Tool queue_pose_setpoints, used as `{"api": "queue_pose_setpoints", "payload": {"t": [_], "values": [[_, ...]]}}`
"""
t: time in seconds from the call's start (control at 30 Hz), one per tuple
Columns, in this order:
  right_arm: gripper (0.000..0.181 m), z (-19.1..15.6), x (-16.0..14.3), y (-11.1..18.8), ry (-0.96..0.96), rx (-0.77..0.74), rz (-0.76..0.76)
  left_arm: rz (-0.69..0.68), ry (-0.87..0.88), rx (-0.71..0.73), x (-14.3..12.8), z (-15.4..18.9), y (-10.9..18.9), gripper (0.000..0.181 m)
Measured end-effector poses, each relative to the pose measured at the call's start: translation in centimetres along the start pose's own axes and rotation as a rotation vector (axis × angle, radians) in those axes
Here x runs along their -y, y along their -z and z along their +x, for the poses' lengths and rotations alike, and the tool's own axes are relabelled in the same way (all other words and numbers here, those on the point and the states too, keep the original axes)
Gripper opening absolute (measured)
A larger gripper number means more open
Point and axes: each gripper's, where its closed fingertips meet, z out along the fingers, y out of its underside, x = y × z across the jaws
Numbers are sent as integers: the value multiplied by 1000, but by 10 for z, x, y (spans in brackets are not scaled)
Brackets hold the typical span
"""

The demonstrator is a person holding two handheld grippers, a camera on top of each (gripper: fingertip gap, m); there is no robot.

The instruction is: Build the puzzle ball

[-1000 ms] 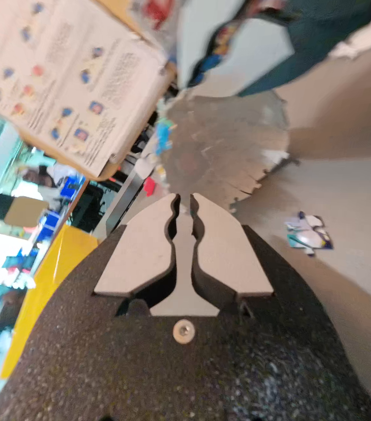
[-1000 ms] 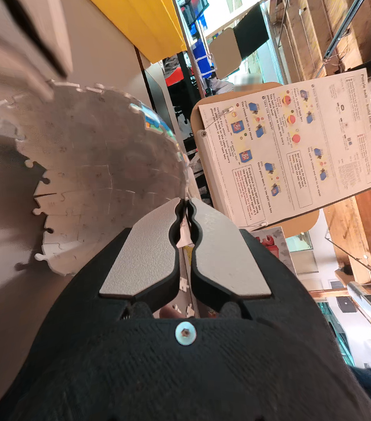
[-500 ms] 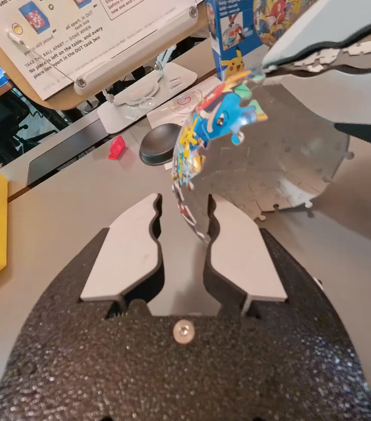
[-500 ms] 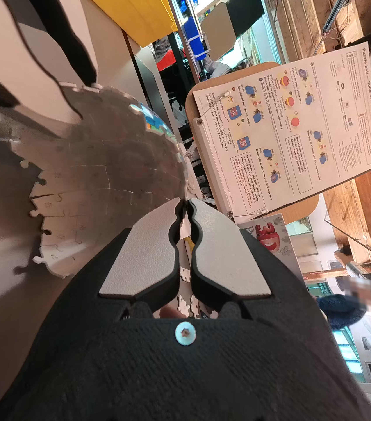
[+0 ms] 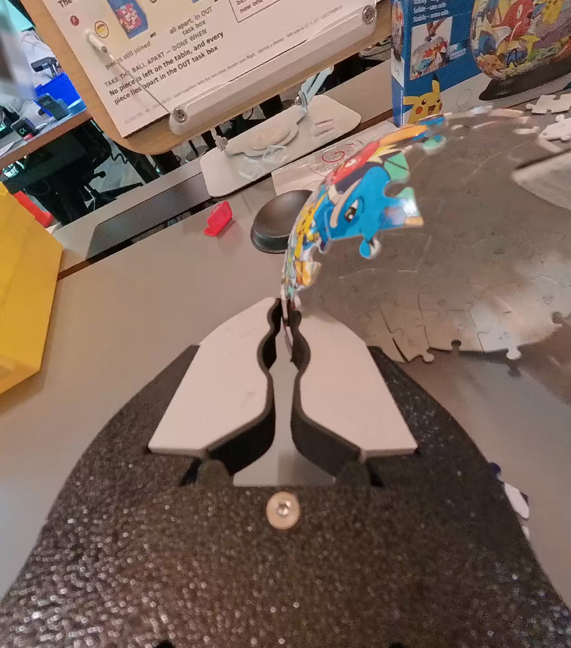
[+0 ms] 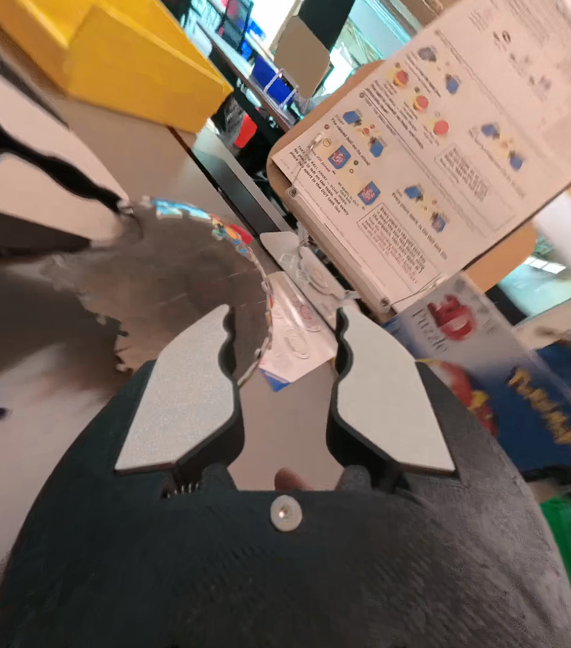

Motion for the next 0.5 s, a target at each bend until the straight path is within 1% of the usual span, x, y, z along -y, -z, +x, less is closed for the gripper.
{"api": "queue_pose_setpoints", "payload": {"t": [0.07,0.1,0.17,0.23,0.27,0.33,0.4,0.5], "values": [[59,-3,-4,11,-197,20,6,0,12,5,0,0,0,2],[58,-5,-11,14,-285,28,-16,0,19,6,-1,0,0,2],[51,-12,-32,16,-426,37,-88,-2,28,8,-2,1,1,2],[40,-29,-45,15,-526,97,-144,-5,40,12,-3,0,1,2],[36,-36,-48,13,-558,120,-164,-7,44,13,-3,0,1,2],[20,-38,-50,9,-571,112,-183,-12,55,18,-4,0,1,2],[17,-36,-52,4,-565,79,-205,-17,82,20,-6,-1,1,3],[15,-32,-49,1,-558,45,-200,-22,132,23,-7,-1,2,3]]}}
